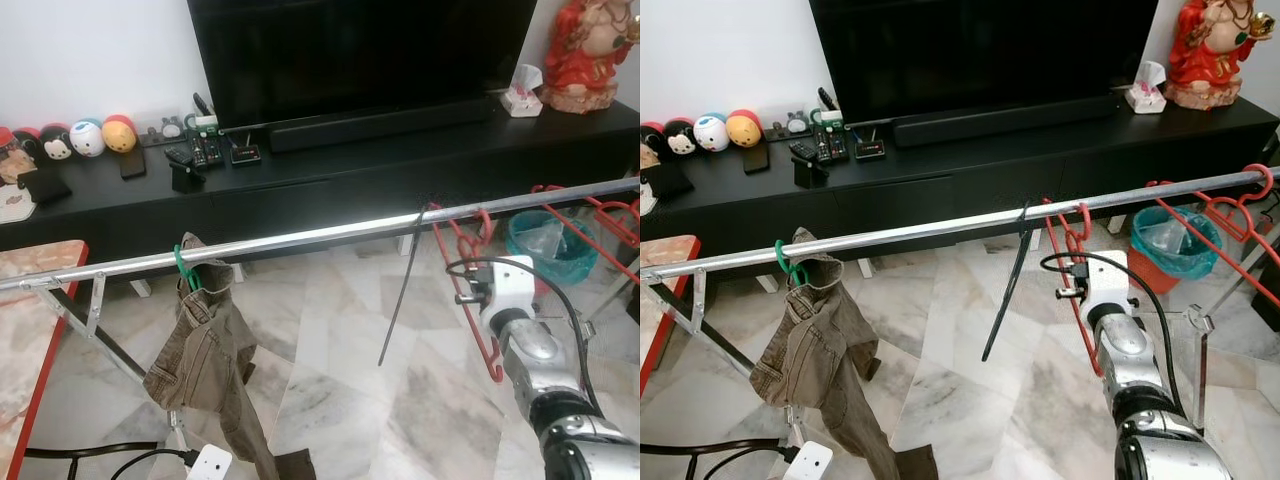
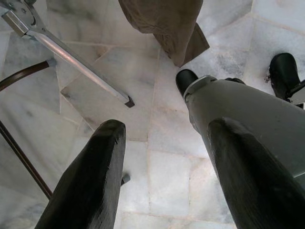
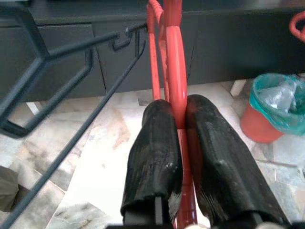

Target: Hang hanger

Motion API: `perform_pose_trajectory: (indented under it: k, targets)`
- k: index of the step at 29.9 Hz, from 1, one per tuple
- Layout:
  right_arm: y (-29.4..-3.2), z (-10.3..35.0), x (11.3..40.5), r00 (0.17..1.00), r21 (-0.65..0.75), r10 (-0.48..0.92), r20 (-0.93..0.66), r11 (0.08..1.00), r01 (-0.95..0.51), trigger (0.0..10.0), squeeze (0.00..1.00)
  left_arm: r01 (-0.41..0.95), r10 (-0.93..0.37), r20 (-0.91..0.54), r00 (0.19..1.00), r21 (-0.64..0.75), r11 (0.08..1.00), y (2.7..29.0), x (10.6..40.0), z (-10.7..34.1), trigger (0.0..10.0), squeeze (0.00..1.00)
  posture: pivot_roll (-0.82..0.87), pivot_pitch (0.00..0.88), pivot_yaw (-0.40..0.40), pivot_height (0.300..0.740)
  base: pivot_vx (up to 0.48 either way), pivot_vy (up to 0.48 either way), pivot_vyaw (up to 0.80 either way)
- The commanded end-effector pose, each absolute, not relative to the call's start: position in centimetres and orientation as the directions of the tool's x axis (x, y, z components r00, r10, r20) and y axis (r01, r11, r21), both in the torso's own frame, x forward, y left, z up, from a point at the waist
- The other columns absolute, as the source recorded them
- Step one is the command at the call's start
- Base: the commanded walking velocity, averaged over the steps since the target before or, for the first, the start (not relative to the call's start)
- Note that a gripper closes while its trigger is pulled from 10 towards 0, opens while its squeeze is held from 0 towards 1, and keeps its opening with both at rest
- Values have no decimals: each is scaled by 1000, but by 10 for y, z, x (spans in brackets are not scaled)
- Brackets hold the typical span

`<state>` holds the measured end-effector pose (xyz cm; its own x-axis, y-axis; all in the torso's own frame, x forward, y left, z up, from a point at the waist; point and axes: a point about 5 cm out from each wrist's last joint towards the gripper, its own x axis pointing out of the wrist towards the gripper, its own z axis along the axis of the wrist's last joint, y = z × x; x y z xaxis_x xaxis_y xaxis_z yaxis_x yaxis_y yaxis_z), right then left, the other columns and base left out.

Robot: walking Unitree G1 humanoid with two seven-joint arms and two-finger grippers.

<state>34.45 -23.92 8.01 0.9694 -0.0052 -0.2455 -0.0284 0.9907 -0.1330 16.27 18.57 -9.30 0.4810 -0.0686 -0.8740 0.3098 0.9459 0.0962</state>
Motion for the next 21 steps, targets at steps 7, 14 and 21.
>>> perform_pose_trajectory:
  k: [7,14,21]
  targets:
    - [-229,99,360,972,-144,44,-231,986,-79,10000,0,307,-61,-875,481,103,946,190,161,-93,10000,0,-84,0,68,740,0,0,0]
    - [-230,97,361,962,-138,24,-273,988,-64,10000,0,308,-64,-876,478,99,946,189,160,-94,10000,0,-74,0,66,740,0,0,0]
    - [-232,93,360,953,-124,-5,-303,992,-35,10000,0,308,-60,-880,471,100,946,190,158,-94,10000,0,-64,0,68,740,0,0,0]
